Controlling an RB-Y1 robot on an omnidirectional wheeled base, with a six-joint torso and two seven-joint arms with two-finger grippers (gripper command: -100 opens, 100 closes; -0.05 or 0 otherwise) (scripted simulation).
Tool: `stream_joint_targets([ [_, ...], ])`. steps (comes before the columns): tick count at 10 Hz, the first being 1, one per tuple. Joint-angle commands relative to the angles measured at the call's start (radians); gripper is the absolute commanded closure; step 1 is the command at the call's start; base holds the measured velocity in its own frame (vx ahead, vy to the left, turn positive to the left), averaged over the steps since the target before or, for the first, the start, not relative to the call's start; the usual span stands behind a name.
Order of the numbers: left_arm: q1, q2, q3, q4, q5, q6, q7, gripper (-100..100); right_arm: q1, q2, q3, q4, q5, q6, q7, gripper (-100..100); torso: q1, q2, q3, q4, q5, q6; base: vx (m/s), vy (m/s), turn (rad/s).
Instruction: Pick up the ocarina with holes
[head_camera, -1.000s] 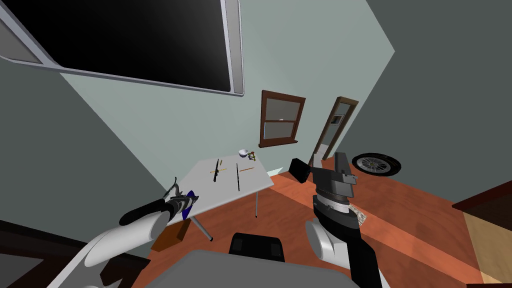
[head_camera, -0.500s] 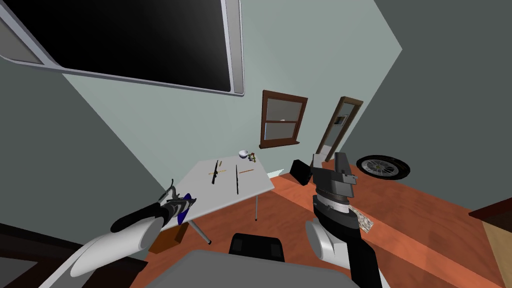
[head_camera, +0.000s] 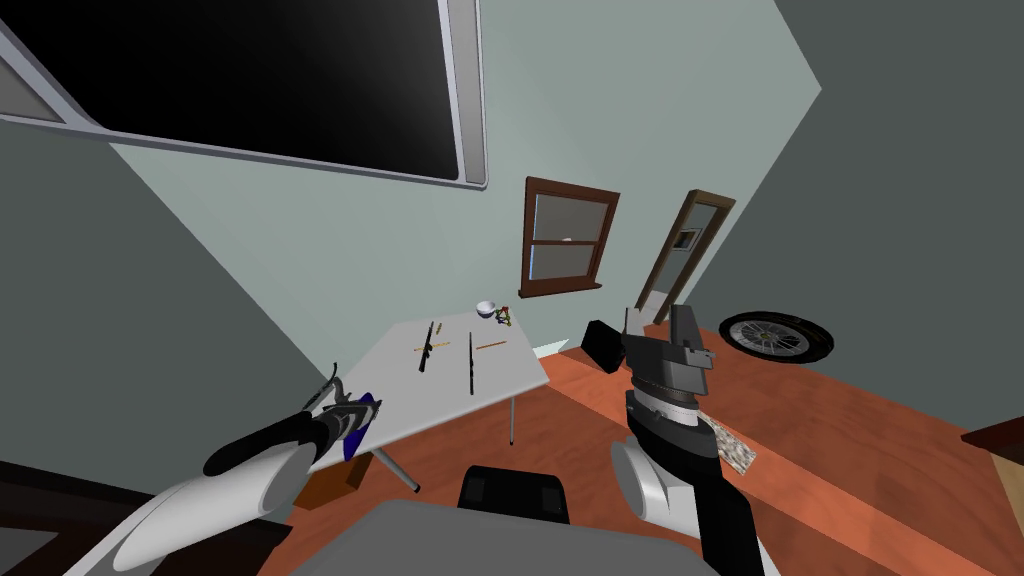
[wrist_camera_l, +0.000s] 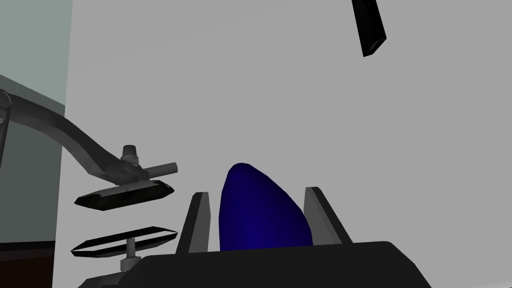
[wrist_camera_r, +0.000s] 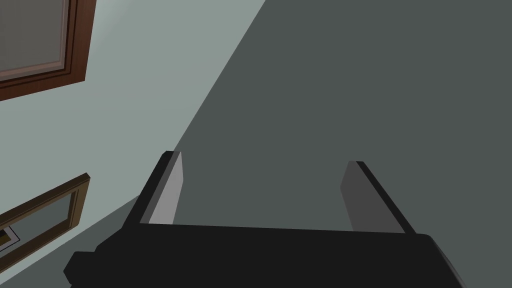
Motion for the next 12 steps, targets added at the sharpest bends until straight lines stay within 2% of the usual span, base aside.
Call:
stream_joint_targets([
  [1, 0.000, 0.000, 0.000, 0.000, 0.000, 0.000, 0.000, 100, 0.000, 0.000, 0.000, 0.000, 0.000, 0.000, 0.000, 0, 0.000, 0.000, 0.000, 0.000, 0.000, 0.000, 0.000, 0.000, 0.000],
  [4, 0.000, 0.000, 0.000, 0.000, 0.000, 0.000, 0.001, 100, 0.000, 0.000, 0.000, 0.000, 0.000, 0.000, 0.000, 0, 0.001, 0.001, 0.000, 0.000, 0.000, 0.000, 0.000, 0.000, 0.000],
  [5, 0.000, 0.000, 0.000, 0.000, 0.000, 0.000, 0.000, 0, 0.000, 0.000, 0.000, 0.000, 0.000, 0.000, 0.000, 0, 0.001, 0.001, 0.000, 0.000, 0.000, 0.000, 0.000, 0.000, 0.000],
  [6, -0.031, -0.037, 0.008, -0.020, -0.031, 0.041, -0.013, 100, 0.000, 0.000, 0.000, 0.000, 0.000, 0.000, 0.000, 0, 0.001, 0.001, 0.000, 0.000, 0.000, 0.000, -0.048, 0.024, -0.053],
  [12, -0.108, -0.126, 0.030, -0.070, -0.105, 0.141, -0.046, 100, 0.000, 0.000, 0.000, 0.000, 0.000, 0.000, 0.000, 0, 0.001, 0.005, 0.003, 0.001, 0.000, 0.000, -0.069, 0.024, -0.033],
])
